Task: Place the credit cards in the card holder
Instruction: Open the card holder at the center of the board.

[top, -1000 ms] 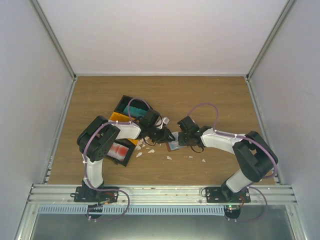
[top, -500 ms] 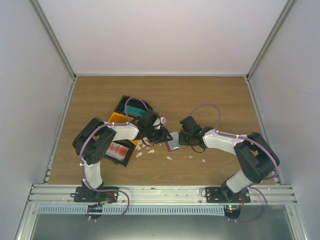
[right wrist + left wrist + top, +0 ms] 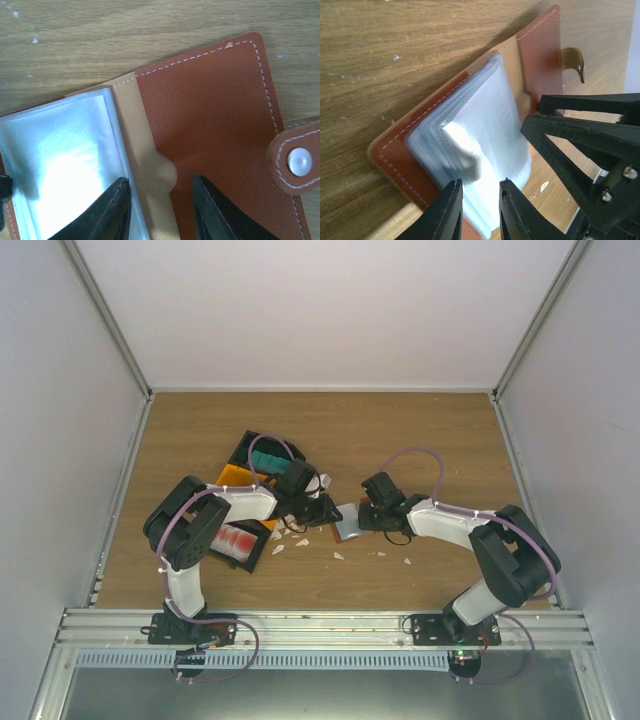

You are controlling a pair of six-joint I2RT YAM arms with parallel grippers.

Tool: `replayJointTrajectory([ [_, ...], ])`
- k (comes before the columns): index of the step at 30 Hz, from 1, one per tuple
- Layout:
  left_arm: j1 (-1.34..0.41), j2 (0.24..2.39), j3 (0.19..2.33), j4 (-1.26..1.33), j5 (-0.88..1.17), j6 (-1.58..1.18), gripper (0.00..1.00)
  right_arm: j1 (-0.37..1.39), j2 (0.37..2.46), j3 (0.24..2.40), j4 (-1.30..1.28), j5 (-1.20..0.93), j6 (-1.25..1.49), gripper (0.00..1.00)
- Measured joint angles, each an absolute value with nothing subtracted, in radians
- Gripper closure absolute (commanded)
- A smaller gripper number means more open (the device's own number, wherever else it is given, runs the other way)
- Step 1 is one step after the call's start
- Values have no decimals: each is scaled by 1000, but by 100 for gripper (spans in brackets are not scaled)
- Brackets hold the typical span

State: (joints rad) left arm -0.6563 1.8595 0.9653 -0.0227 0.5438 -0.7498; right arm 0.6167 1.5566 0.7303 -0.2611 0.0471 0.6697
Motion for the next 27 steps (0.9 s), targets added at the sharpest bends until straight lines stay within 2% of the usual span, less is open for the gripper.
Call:
replayJointTrajectory([
  [7, -656, 1824, 964, -8, 559, -752, 75, 618, 1557, 725, -235, 12, 670, 66],
  [14, -656, 1823, 964, -9, 551, -766, 66, 618, 1557, 723, -231, 12, 671, 65],
  [27, -654, 1870, 965, 0, 552, -783, 63, 618, 1557, 720, -224, 5, 671, 61],
])
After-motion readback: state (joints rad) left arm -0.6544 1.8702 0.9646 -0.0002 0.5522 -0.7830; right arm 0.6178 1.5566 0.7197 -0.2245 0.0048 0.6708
